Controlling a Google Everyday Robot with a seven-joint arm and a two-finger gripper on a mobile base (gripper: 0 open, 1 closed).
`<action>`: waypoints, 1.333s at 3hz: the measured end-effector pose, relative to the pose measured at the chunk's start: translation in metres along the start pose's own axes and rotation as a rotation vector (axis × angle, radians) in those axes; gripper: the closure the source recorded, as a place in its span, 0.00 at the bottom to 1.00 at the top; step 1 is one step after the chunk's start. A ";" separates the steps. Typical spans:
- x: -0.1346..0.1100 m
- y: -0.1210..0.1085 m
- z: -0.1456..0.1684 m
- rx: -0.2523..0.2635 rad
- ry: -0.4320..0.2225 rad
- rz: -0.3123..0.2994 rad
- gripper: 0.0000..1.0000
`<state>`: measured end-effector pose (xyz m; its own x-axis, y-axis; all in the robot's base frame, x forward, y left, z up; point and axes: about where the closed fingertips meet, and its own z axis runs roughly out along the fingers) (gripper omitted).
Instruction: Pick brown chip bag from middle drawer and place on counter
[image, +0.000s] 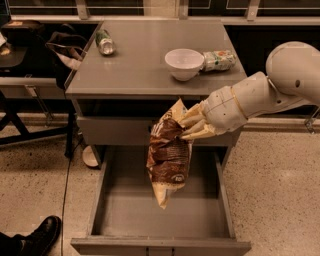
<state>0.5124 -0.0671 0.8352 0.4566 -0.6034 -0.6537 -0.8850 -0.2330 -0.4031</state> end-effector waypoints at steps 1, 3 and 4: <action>0.000 0.000 0.000 0.000 0.000 0.000 1.00; -0.046 -0.042 -0.019 0.108 -0.136 -0.083 1.00; -0.089 -0.082 -0.033 0.176 -0.199 -0.171 1.00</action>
Offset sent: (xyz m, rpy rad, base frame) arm 0.0113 0.0134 0.0508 0.1848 -0.0678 0.0239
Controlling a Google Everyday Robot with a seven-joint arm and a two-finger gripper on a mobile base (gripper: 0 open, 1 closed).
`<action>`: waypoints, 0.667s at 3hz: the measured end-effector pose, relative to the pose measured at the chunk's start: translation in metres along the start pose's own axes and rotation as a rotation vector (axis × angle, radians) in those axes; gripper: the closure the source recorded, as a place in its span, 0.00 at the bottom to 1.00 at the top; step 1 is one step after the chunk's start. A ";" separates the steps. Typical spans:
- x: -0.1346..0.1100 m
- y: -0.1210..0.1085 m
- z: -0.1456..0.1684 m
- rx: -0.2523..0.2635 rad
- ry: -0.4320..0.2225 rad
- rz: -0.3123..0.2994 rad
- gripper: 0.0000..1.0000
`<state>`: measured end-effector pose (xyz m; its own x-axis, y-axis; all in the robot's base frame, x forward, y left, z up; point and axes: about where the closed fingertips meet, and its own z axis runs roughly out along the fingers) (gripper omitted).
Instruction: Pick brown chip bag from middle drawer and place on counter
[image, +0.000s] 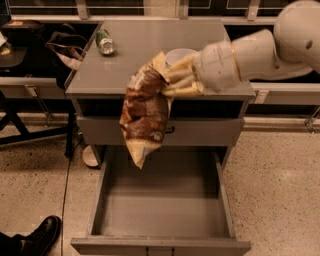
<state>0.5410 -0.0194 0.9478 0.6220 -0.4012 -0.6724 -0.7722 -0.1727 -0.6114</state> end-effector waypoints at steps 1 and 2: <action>-0.021 -0.030 0.006 0.020 -0.034 -0.048 1.00; -0.030 -0.074 0.031 0.029 -0.061 -0.070 1.00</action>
Offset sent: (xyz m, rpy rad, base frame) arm 0.0639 0.0766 0.0748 0.0805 -0.0889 0.0618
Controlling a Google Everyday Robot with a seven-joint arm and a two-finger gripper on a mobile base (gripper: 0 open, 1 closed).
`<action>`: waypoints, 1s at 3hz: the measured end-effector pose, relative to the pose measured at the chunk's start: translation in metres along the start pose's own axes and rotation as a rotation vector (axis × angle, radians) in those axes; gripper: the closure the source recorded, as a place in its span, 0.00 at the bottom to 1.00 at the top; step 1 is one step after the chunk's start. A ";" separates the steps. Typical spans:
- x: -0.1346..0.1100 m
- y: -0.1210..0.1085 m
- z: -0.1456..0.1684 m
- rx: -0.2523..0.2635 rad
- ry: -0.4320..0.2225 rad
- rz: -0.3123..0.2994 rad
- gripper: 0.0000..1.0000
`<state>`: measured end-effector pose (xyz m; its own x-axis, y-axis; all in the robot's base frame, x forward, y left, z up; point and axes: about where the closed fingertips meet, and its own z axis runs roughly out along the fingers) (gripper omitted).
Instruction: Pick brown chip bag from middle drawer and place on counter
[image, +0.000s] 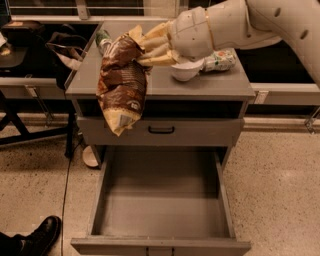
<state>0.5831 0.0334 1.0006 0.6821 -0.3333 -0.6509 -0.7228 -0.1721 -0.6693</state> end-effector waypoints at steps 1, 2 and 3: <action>0.001 -0.024 0.022 -0.009 -0.014 -0.002 1.00; 0.005 -0.047 0.046 -0.025 -0.013 -0.005 1.00; 0.014 -0.069 0.063 -0.003 0.053 -0.001 1.00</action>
Offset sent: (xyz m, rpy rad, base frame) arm 0.0706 0.0761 0.0179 -0.0230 0.0043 0.0327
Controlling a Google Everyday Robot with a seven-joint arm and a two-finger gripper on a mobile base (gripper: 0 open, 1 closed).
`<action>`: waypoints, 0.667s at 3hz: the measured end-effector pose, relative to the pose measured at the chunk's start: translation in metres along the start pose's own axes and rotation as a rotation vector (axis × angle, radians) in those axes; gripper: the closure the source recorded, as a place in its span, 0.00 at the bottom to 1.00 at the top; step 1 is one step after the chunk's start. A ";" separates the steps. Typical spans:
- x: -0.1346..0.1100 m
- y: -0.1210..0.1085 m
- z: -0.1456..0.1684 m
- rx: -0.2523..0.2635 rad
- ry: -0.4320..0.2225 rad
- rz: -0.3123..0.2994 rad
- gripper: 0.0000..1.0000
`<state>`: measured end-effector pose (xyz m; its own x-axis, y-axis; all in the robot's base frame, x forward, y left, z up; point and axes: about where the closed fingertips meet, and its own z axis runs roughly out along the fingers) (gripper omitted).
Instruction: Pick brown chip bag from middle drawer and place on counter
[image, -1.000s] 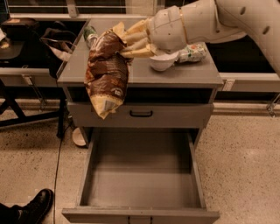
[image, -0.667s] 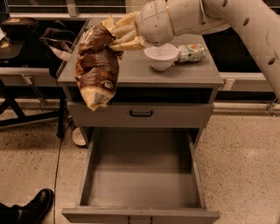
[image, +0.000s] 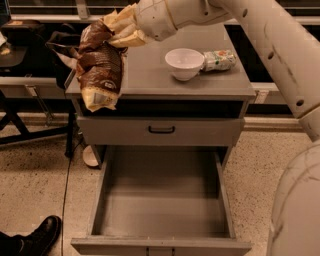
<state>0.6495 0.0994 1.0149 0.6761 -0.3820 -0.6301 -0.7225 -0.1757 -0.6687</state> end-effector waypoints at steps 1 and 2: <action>0.000 0.000 0.000 0.000 0.000 0.000 1.00; 0.003 -0.001 -0.002 0.038 0.018 -0.006 1.00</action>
Offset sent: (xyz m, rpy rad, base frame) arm 0.0061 -0.0138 -0.0001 0.0302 -0.0629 -0.0971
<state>0.6516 0.0966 1.0140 0.6772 -0.3975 -0.6191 -0.7123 -0.1435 -0.6870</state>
